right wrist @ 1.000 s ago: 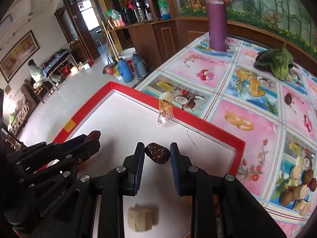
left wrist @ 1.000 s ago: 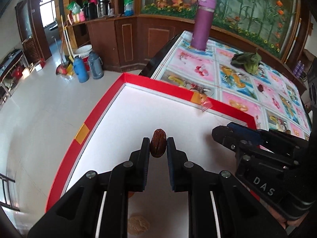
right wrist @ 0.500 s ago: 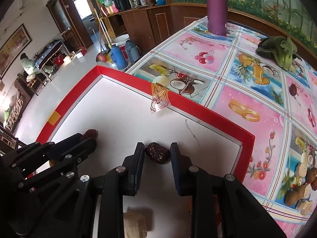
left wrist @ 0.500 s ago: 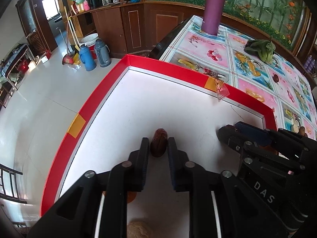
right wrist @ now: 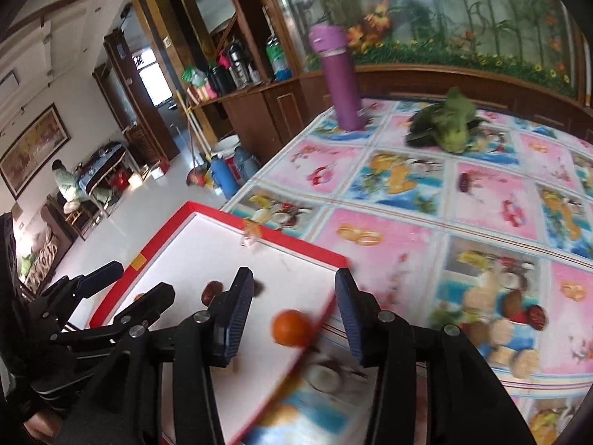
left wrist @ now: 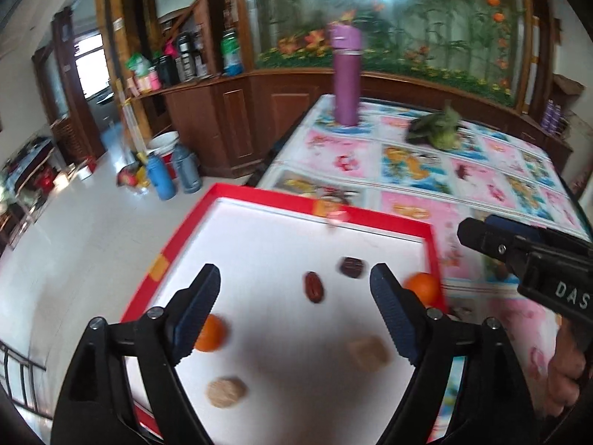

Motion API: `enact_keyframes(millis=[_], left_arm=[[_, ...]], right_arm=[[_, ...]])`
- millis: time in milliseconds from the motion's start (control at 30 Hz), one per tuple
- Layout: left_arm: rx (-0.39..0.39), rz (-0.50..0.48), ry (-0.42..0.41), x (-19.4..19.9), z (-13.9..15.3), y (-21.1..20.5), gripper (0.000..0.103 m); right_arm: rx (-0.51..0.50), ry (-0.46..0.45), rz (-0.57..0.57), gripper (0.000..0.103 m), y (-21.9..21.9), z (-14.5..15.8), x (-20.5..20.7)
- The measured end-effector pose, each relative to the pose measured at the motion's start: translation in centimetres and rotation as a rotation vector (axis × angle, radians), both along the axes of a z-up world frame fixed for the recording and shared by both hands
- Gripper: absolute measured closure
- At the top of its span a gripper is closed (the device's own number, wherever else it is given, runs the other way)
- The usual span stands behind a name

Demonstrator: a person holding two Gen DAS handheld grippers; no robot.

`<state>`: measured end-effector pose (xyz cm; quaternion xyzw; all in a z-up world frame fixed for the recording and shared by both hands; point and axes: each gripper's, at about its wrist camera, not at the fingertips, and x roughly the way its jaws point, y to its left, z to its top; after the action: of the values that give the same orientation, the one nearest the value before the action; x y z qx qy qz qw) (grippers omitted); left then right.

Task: Organize fruits
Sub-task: 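Open both grippers to drop the red dates into the white tray, then grasp a beige lump with the right gripper while the left gripper grasps a beige cube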

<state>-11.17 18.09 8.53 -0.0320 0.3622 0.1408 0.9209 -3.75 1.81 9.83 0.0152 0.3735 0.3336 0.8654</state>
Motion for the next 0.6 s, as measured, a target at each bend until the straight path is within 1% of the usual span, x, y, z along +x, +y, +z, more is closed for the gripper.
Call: enact_keyframes(millis=[100,200,267,333,467,600], left_arm=[[-0.008,-0.101,0.006,-0.1,0.1,-2.9,0.019],[-0.007,-0.187,0.027,-0.1,-0.3,-5.8,0.019],[-0.014,-0.236,0.043,0.1,-0.6,-7.5,0.019],[-0.024,-0.284,0.063,0.3,-1.1,-9.1,0.019],[-0.051,-0.362,0.107,0.9,-2.0,-11.8,0.019],[-0.078,-0.408,0.146,1.3,-2.7,-13.8,0.019]], right_arm=[[-0.018,-0.033,-0.049,0.056,-3.7,0.1,-0.5],[-0.069,-0.052,-0.114,0.053,-7.5,-0.7,-0.6],[-0.098,-0.053,-0.158,0.053,-10.0,-1.6,-0.7],[-0.14,-0.035,-0.188,0.053,-12.3,-2.7,-0.2],[-0.191,-0.005,-0.22,0.053,-14.7,-4.7,0.7],[-0.212,0.022,-0.206,0.054,-14.9,-6.1,1.6]])
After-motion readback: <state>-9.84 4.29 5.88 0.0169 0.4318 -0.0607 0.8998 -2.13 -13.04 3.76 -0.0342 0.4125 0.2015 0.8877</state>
